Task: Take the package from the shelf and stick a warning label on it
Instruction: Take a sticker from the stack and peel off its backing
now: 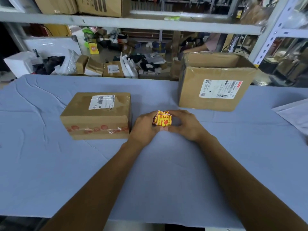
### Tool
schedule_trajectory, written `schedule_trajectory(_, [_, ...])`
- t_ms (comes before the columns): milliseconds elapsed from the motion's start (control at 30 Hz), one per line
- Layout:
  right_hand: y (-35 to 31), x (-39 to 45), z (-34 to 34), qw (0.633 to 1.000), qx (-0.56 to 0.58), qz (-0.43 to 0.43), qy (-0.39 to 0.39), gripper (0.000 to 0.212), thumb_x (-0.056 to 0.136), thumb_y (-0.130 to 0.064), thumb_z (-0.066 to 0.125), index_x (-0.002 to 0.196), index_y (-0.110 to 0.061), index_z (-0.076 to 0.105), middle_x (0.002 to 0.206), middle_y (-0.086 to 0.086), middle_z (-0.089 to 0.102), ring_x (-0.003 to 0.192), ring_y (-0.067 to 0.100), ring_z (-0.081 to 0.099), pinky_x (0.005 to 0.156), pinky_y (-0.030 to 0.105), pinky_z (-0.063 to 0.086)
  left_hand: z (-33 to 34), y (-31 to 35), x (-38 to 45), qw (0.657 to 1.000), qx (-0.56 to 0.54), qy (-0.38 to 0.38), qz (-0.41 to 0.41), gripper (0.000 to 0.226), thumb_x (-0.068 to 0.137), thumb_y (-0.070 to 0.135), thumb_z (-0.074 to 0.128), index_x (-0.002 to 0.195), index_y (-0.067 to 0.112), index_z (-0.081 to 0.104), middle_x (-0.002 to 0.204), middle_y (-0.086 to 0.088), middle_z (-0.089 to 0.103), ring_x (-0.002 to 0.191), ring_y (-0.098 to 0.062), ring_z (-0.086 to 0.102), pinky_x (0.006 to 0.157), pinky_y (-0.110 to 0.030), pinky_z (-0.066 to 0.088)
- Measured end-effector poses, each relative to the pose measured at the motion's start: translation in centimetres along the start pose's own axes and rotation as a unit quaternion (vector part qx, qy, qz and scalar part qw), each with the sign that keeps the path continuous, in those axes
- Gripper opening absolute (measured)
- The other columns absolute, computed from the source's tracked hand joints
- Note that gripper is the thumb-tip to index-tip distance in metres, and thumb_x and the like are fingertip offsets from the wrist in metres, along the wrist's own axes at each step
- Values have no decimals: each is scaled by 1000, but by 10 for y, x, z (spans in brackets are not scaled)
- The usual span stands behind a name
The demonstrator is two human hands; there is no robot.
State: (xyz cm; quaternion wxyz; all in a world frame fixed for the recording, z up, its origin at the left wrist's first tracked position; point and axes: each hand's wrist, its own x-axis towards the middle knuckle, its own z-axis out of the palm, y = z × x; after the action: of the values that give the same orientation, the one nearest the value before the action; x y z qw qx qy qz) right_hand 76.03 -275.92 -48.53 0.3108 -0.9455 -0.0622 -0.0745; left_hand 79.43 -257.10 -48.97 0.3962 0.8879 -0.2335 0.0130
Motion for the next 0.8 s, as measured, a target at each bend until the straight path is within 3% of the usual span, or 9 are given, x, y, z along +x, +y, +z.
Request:
schedule_trajectory(133, [-1, -4, 3, 999, 25, 29, 25, 67, 69, -63, 72, 128, -34, 58, 130, -10, 64, 121, 13, 54, 106, 35, 42, 1, 3, -5, 1000, 8, 27, -9, 53, 77, 25, 81, 127, 16, 66, 118, -10, 73, 106, -27, 68, 97, -38, 54])
schedule_trajectory(267, [-5, -7, 7, 994, 33, 74, 66, 28, 77, -43, 75, 96, -24, 67, 103, -3, 67, 100, 18, 59, 87, 36, 50, 0, 2, -6, 999, 1, 30, -27, 32, 81, 19, 76, 111, 9, 71, 108, -12, 75, 97, -29, 70, 91, -44, 55])
schedule_trajectory(367, [-11, -7, 5, 993, 38, 91, 69, 20, 81, -36, 74, 82, -17, 67, 92, 3, 68, 87, 21, 62, 80, 43, 53, 1, 2, -5, 999, 10, 29, -33, 25, 83, 17, 75, 105, 8, 71, 104, -11, 76, 94, -28, 70, 89, -43, 56])
schedule_trajectory(567, [-13, -7, 2, 990, 63, 103, 71, 20, 88, -28, 68, 83, -9, 70, 93, 8, 70, 87, 23, 65, 81, 46, 55, 3, 2, -2, 999, 14, 25, -36, 27, 83, 18, 76, 107, 9, 71, 106, -9, 76, 95, -24, 71, 90, -41, 57])
schedule_trajectory(700, [-15, -11, -1, 972, 146, 146, 114, 18, 88, -27, 68, 83, -10, 68, 91, 9, 69, 84, 23, 63, 75, 36, 50, 1, 4, -4, 999, 19, 26, -30, 31, 83, 20, 76, 112, 10, 70, 109, -10, 75, 98, -26, 70, 90, -39, 56])
schedule_trajectory(800, [-19, -20, -3, 950, 223, 170, 138, 18, 88, -27, 69, 85, -9, 67, 89, 8, 67, 79, 17, 60, 71, 31, 48, -2, 8, -11, 999, 24, 34, -30, 46, 86, 22, 74, 128, 11, 62, 126, -13, 66, 108, -28, 66, 96, -36, 52])
